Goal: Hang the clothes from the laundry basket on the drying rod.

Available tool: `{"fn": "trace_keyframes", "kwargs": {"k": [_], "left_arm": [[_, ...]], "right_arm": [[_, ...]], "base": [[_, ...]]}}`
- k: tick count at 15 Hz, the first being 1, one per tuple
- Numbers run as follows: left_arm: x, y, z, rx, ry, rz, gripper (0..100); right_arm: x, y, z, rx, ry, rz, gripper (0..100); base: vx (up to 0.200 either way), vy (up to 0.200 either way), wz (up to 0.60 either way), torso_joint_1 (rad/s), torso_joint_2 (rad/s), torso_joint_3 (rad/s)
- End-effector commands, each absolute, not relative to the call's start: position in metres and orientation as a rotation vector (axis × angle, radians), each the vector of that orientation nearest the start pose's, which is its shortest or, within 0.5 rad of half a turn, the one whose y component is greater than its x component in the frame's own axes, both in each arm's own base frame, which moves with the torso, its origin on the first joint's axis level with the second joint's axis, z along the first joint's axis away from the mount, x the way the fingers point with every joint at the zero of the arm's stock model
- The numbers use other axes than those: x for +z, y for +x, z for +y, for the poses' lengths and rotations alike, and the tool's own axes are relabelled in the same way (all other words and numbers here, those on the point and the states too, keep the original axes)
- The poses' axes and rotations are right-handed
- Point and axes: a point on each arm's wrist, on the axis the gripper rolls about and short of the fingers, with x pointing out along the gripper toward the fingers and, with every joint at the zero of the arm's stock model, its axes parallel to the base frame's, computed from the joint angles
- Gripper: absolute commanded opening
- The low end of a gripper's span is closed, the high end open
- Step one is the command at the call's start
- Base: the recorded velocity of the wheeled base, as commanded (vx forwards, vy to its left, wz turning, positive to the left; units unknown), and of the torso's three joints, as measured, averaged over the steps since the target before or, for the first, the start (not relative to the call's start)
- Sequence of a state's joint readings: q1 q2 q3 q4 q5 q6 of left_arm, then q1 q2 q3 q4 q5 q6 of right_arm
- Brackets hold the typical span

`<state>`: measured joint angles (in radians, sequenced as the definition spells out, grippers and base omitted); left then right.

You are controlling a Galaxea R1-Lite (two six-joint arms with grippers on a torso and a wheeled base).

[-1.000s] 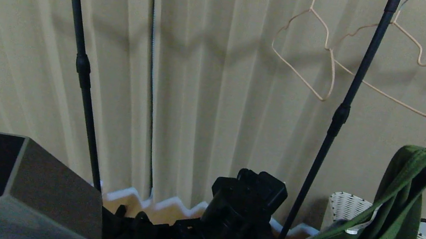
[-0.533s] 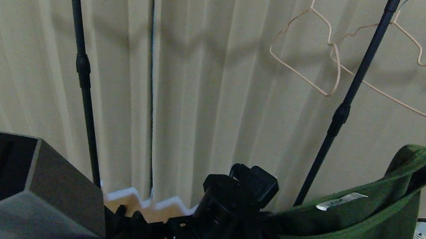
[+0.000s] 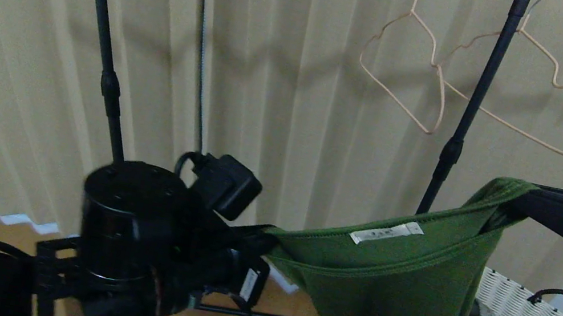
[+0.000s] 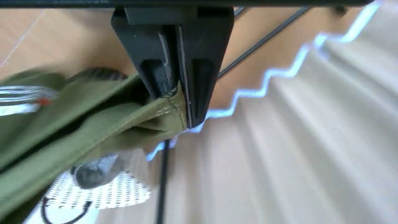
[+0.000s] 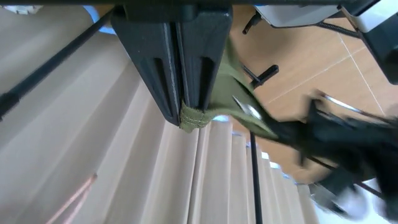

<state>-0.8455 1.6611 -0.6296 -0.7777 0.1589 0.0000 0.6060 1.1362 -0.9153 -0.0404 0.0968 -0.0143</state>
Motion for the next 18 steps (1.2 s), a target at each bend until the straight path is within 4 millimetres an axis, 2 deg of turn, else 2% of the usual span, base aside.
{"fn": "trace_keyframes", "kwargs": {"k": [1, 2, 3, 4, 5, 6, 7, 9, 11, 18], "left_arm": [[0.226, 0.150, -0.151, -0.674, 0.069, 0.127, 0], [0.240, 0.140, -0.141, -0.682, 0.065, 0.117, 0], [0.263, 0.128, -0.129, -0.681, 0.059, 0.104, 0], [0.277, 0.125, -0.123, -0.676, 0.050, 0.088, 0], [0.287, 0.125, -0.121, -0.664, 0.045, 0.071, 0], [0.305, 0.128, -0.118, -0.637, 0.030, 0.034, 0], [0.312, 0.134, -0.116, -0.609, 0.026, 0.028, 0], [0.305, 0.147, -0.116, -0.557, 0.044, 0.074, 0], [0.297, 0.150, -0.114, -0.535, 0.054, 0.102, 0], [0.303, 0.148, -0.112, -0.535, 0.069, 0.074, 0]], "right_arm": [[0.291, 0.141, 0.101, 0.703, -0.064, 0.184, 0], [0.294, 0.143, 0.102, 0.702, -0.062, 0.176, 0], [0.305, 0.144, 0.103, 0.701, -0.051, 0.134, 0], [0.313, 0.145, 0.103, 0.701, -0.042, 0.099, 0], [0.317, 0.147, 0.104, 0.700, -0.037, 0.081, 0], [0.320, 0.150, 0.105, 0.692, -0.035, 0.073, 0], [0.318, 0.151, 0.106, 0.691, -0.037, 0.080, 0], [0.313, 0.156, 0.107, 0.677, -0.044, 0.103, 0], [0.311, 0.162, 0.105, 0.649, -0.045, 0.113, 0], [0.309, 0.179, 0.111, 0.632, -0.042, 0.096, 0]], "base": [[0.000, 0.000, 0.00, 0.000, 0.00, 0.000], [0.000, 0.000, 0.00, 0.000, 0.00, 0.000], [0.000, 0.000, 0.00, 0.000, 0.00, 0.000], [0.000, 0.000, 0.00, 0.000, 0.00, 0.000], [0.000, 0.000, 0.00, 0.000, 0.00, 0.000], [0.000, 0.000, 0.00, 0.000, 0.00, 0.000], [0.000, 0.000, 0.00, 0.000, 0.00, 0.000], [0.000, 0.000, 0.00, 0.000, 0.00, 0.000], [0.000, 0.000, 0.00, 0.000, 0.00, 0.000], [0.000, 0.000, 0.00, 0.000, 0.00, 0.000]]}}
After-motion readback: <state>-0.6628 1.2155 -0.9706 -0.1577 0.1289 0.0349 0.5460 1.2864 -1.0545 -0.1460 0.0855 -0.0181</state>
